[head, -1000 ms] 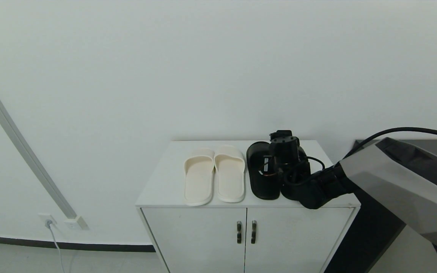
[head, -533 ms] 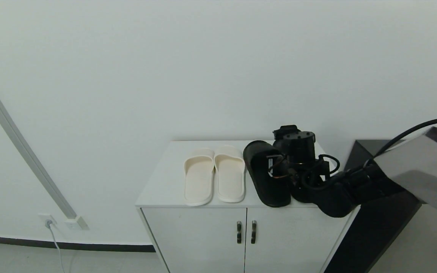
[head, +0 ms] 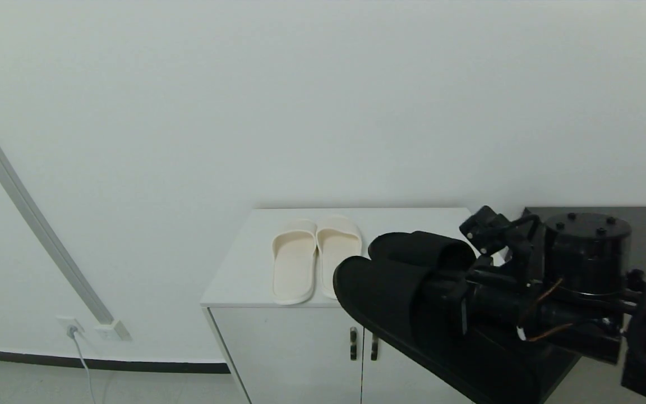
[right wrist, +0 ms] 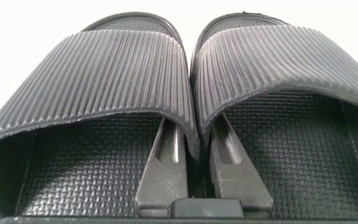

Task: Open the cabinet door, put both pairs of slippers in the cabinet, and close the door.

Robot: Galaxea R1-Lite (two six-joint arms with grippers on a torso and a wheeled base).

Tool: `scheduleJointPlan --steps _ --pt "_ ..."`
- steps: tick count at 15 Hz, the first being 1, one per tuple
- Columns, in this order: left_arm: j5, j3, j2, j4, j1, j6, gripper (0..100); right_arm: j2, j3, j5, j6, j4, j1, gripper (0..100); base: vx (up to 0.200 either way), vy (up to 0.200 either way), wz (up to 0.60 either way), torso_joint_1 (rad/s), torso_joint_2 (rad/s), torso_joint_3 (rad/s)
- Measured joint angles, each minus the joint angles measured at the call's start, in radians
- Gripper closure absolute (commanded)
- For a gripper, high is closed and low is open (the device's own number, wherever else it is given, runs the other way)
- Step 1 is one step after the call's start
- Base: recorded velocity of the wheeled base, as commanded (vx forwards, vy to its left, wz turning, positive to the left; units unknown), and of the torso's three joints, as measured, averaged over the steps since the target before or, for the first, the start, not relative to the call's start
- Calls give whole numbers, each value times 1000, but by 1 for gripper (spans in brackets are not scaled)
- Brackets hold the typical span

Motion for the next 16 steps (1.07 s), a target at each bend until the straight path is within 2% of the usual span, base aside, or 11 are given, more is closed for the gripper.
scheduleJointPlan --steps 4,16 --pt "-1 0 0 0 -1 1 100 -101 54 62 -1 26 8 100 -200 0 0 5 5 4" --pt "0 0 0 0 0 -2 100 -120 86 60 -3 26 20 100 0 0 0 0 0 0"
